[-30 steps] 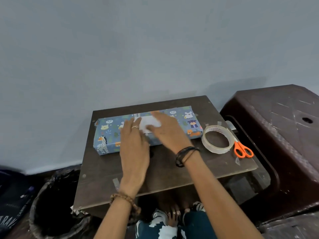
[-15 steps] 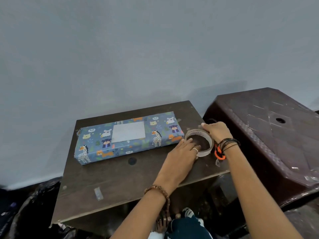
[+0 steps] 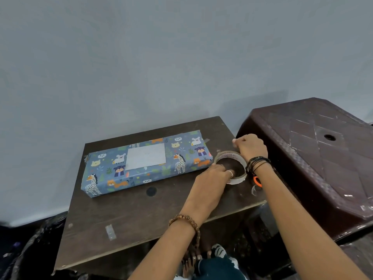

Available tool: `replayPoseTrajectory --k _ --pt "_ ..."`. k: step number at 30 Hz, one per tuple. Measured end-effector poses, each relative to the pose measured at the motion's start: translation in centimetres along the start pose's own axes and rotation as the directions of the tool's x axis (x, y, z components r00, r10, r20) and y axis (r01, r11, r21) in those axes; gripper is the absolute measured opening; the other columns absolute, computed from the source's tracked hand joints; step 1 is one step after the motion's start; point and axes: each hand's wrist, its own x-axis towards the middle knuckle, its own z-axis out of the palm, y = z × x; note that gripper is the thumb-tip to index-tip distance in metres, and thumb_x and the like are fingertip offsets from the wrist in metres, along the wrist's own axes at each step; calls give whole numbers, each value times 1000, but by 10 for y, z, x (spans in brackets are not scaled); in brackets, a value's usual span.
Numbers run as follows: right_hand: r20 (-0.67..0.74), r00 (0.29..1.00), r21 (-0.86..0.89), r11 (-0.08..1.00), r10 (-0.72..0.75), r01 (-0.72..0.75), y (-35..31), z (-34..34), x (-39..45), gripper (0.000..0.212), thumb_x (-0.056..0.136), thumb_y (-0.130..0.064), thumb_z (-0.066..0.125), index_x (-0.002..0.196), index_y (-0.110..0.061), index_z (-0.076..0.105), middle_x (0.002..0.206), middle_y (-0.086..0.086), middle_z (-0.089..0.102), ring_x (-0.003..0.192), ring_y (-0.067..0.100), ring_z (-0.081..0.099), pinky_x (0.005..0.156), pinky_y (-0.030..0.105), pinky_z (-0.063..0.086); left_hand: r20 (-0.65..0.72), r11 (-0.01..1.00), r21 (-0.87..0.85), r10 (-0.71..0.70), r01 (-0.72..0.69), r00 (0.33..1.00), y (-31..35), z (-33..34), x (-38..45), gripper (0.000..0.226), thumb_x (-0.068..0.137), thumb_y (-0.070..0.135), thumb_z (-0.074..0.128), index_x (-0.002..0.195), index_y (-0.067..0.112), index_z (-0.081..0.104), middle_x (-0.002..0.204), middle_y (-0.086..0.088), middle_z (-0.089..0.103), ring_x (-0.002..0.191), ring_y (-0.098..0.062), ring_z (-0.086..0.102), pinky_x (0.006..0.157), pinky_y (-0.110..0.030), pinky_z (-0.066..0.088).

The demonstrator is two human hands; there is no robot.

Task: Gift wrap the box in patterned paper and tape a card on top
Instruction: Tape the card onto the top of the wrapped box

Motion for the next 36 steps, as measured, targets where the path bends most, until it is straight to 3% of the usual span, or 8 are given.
replayPoseTrajectory --k 5,8,13,17,22,26,29,36 --pt "-35 998 228 972 -55 61 -11 -8 -1 28 89 -32 57 89 -7 69 72 5 61 64 21 56 66 28 41 88 999 -14 -43 45 995 0 1 0 31 94 4 43 122 14 51 130 -7 48 130 -22 37 91 -32 41" --pt "56 992 421 903 -115 81 -21 -15 -18 26 89 -30 59 89 -7 70 57 -2 48 50 11 41 53 24 35 139 991 -107 -63 78 988 -1 2 0 52 92 5 49 140 18 37 149 -3 33 143 -14 15 113 -28 21" --pt "201 966 625 781 -163 1 -44 -21 -53 16 90 -26 60 86 -14 70 77 -7 60 51 6 35 43 14 32 -27 957 -234 -184 173 983 -15 -16 -25 49 91 13 53 138 24 41 148 10 32 140 -3 18 110 -12 11" --pt "250 943 671 741 -219 -5 -67 -12 -78 18 90 -23 61 90 -7 69 70 -6 58 38 0 45 38 10 33 -215 897 -313 -388 313 896 -32 -37 -46 35 94 16 49 128 25 51 140 10 43 136 -3 26 104 -10 19" --pt "80 911 509 802 -404 311 -95 35 -102 19 87 -34 63 70 -26 66 68 -18 59 60 -4 50 58 13 34 -408 774 -429 -627 467 664 -58 -51 -60 27 96 13 45 120 17 59 138 6 48 138 -4 25 101 -9 18" --pt "40 876 518 760 -480 393 -108 73 -113 16 87 -31 62 75 -22 67 71 -19 53 69 -5 48 62 4 33 -432 672 -497 -740 549 516 -83 -49 -65 30 97 19 44 125 16 56 140 5 46 139 -7 22 108 -21 22" --pt "-1 855 487 746 -519 454 -112 92 -109 17 88 -29 61 78 -18 69 75 -16 51 72 -6 49 65 5 34 -392 663 -436 -749 608 534 -102 -44 -61 35 95 24 50 128 15 52 142 3 44 142 -11 17 117 -34 16" --pt "-5 788 342 739 -615 580 -115 112 -100 22 90 -33 58 85 -15 69 77 -12 44 77 9 48 61 11 33 -370 662 -410 -749 627 549 -114 -39 -59 43 89 34 58 129 18 52 143 3 43 140 -11 24 114 -21 -1"
